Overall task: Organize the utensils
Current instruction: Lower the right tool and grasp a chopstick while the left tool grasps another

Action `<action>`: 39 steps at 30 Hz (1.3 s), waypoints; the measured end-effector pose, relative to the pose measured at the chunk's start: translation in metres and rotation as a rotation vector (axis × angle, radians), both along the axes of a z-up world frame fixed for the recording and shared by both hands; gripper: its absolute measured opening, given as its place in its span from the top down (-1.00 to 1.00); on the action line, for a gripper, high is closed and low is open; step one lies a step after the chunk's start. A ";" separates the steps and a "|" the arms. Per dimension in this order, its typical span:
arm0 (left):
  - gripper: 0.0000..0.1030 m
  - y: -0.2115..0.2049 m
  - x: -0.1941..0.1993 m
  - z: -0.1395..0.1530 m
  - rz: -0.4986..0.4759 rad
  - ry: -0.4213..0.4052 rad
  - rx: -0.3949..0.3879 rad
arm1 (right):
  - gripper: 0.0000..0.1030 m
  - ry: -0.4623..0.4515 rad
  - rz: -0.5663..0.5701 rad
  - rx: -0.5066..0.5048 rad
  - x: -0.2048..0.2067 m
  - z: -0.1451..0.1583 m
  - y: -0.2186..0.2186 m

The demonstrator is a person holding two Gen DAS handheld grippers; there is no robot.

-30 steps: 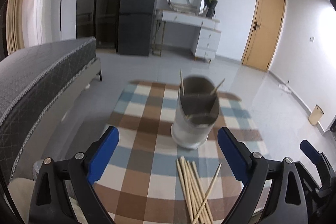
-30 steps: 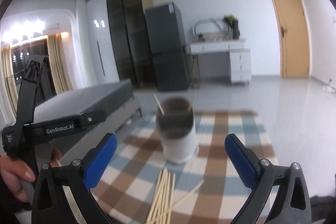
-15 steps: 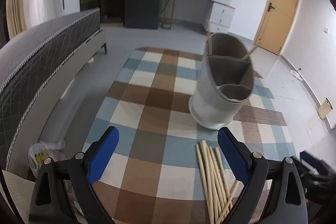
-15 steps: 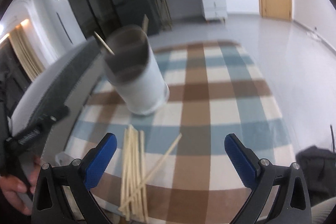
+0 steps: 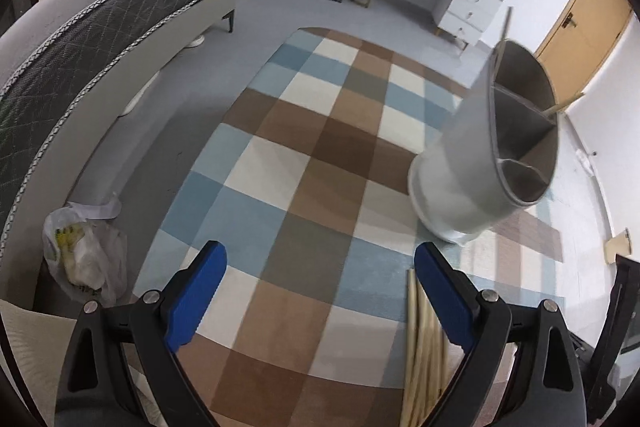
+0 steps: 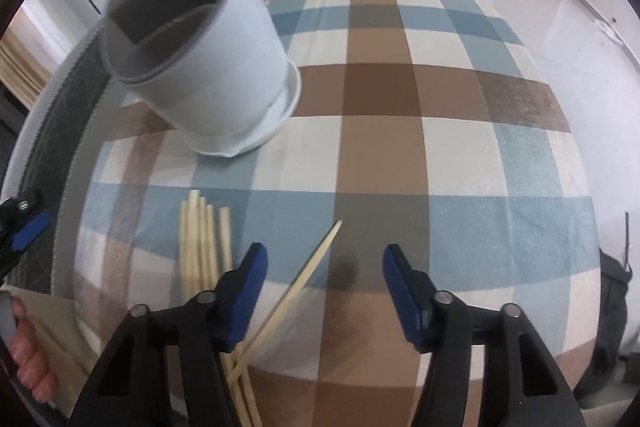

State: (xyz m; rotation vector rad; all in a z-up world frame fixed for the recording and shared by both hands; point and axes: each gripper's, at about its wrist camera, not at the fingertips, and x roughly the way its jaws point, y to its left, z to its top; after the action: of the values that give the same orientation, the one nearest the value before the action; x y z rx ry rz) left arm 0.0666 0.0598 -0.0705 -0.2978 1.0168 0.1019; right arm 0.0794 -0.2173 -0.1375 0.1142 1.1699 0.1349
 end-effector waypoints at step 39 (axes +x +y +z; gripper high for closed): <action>-0.79 -0.047 0.004 -0.047 -0.209 0.184 0.003 | 0.94 -0.061 -0.258 0.496 0.009 -0.016 -0.055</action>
State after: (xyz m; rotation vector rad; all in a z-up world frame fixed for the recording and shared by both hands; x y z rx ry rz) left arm 0.0710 0.0124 -0.1177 -0.1803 1.2243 -0.0597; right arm 0.0880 -0.2722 -0.1536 0.6905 1.0317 0.1970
